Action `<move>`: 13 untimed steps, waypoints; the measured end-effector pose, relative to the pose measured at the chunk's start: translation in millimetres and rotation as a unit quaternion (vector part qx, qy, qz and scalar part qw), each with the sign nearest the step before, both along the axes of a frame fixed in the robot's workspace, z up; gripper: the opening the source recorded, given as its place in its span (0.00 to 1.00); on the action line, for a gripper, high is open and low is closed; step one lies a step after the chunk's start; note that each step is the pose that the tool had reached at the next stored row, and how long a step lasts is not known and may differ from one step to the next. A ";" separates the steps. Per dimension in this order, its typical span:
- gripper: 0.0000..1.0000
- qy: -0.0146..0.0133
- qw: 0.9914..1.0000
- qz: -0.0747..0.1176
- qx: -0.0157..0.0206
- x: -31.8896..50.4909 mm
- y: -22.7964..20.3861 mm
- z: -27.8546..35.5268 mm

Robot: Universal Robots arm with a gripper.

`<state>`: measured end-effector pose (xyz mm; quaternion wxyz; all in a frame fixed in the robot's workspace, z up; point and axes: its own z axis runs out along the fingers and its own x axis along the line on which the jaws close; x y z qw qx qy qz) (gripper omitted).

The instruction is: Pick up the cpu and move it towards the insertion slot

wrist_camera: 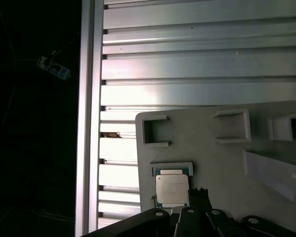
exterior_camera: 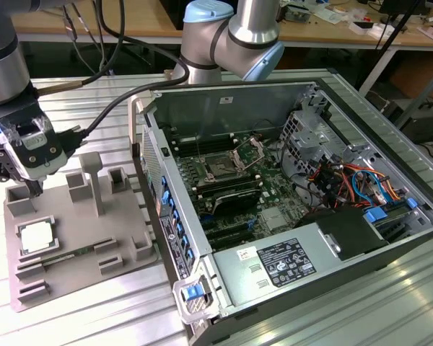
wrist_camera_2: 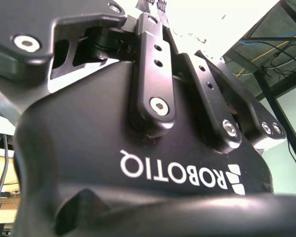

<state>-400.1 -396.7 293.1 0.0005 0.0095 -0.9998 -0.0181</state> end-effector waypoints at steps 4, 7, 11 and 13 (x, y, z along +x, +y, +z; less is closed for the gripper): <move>0.11 0.000 1.000 0.000 0.000 0.0 0.0 -0.7; 0.11 0.000 1.000 0.000 0.000 0.0 0.0 -3.8; 0.11 0.000 1.000 0.000 0.000 0.0 0.0 -5.7; 0.11 0.000 1.000 0.000 0.000 0.0 0.0 -7.0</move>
